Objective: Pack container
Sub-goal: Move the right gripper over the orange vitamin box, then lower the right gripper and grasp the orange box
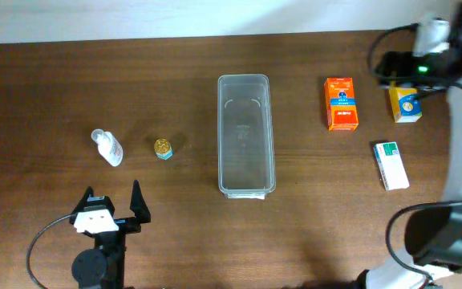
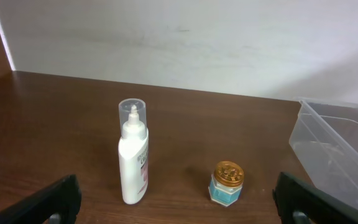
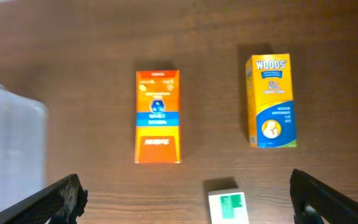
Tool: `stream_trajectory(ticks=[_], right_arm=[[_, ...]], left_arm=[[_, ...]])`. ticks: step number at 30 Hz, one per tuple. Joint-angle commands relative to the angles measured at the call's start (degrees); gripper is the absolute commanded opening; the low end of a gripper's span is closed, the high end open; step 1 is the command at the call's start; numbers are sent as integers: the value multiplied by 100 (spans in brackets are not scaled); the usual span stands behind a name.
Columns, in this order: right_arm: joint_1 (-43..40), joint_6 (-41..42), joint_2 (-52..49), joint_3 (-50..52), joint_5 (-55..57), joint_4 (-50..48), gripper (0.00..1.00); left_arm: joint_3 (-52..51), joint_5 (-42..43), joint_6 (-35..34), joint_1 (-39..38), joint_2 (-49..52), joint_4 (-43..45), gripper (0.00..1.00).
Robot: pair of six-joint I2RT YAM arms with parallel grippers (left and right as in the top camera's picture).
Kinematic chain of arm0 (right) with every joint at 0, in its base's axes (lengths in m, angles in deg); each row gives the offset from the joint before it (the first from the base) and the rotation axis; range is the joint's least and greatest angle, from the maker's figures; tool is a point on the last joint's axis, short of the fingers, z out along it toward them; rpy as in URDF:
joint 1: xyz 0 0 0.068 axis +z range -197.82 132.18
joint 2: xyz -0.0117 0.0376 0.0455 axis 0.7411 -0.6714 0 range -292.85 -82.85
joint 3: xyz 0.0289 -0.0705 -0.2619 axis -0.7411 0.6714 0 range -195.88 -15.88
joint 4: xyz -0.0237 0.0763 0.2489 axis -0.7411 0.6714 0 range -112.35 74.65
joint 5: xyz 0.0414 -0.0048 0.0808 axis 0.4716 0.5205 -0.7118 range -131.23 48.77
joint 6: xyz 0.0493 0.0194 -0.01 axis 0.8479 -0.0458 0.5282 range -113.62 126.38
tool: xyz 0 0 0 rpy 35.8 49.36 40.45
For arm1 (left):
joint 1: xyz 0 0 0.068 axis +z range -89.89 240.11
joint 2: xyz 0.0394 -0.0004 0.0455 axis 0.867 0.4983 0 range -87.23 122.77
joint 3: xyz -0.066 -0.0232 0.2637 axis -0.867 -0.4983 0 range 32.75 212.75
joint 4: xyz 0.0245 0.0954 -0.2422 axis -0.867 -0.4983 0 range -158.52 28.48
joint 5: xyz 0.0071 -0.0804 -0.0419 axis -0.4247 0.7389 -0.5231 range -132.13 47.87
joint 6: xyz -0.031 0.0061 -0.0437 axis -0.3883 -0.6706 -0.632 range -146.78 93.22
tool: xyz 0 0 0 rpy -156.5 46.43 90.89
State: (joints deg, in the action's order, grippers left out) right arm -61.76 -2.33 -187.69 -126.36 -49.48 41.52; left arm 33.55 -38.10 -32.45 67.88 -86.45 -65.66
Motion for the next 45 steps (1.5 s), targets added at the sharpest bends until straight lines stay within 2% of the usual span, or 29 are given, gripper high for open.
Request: stream_trajectory(ticks=[1, 6, 11, 19, 25, 30, 45], right_arm=[[470, -92, -341, -127, 1410, -48, 98], [815, -92, -691, -127, 1322, -136, 98], [811, -94, -1038, -127, 1189, -175, 98], [798, -87, -1622, -127, 90, -192, 98], [756, 26, -1991, -127, 160, -203, 98], [697, 474, -2216, -118, 223, -304, 98], [721, 450, -2680, -68, 411, -625, 98]], left_arm=[[-28, -44, -33, -22, -42, -22, 99], [-28, -44, -33, -22, -42, -22, 99], [-28, -44, -33, -22, -42, -22, 99], [-28, -44, -33, -22, -42, -22, 99], [-28, -44, -33, -22, -42, -22, 99], [-28, -44, -33, -22, -42, -22, 99], [-28, -44, -33, -22, -42, -22, 99]])
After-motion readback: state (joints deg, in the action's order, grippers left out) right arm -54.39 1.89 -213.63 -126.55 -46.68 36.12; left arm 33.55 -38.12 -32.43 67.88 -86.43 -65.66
